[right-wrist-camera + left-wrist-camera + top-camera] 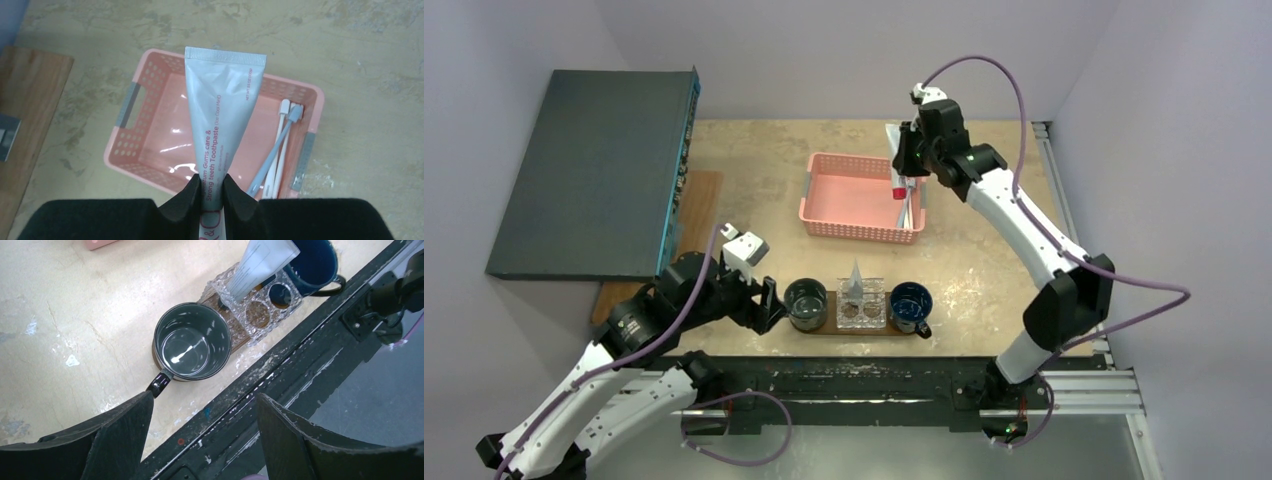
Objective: Prepare toiletry sets of a toothbrush and toothpaste on the tray
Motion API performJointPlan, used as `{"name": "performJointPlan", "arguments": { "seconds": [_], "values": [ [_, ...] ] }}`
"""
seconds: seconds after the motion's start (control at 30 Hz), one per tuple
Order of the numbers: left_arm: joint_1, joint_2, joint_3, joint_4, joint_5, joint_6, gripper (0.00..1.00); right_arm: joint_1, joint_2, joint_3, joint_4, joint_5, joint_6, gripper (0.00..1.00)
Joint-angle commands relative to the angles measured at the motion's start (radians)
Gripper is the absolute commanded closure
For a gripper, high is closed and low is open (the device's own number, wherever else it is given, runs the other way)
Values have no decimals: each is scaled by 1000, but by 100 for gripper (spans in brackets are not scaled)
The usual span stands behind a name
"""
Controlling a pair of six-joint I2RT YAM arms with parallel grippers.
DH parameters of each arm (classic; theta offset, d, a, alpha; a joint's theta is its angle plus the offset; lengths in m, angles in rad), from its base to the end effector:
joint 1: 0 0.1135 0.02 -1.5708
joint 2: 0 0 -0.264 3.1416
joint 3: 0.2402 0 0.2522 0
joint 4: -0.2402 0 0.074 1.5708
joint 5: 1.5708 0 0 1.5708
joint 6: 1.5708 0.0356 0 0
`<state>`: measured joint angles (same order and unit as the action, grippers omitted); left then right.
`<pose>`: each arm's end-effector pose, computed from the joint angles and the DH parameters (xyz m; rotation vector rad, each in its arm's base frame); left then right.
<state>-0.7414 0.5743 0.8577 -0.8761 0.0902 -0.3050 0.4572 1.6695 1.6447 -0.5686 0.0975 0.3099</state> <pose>0.0772 -0.0750 0.3219 0.5386 2.1800 -0.6847 0.3453 0.1660 0.3689 -0.1040 2.1779 0.3351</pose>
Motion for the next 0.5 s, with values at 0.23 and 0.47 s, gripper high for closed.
{"name": "performJointPlan", "arguments": {
  "seconds": [0.23,0.47],
  "values": [
    [4,25,121,184,86,-123,25,44,-319,-215,226,-290,116,83],
    [2,65,161,307,182,-239,25,110,-433,-296,337,-425,194,82]
  ]
}}
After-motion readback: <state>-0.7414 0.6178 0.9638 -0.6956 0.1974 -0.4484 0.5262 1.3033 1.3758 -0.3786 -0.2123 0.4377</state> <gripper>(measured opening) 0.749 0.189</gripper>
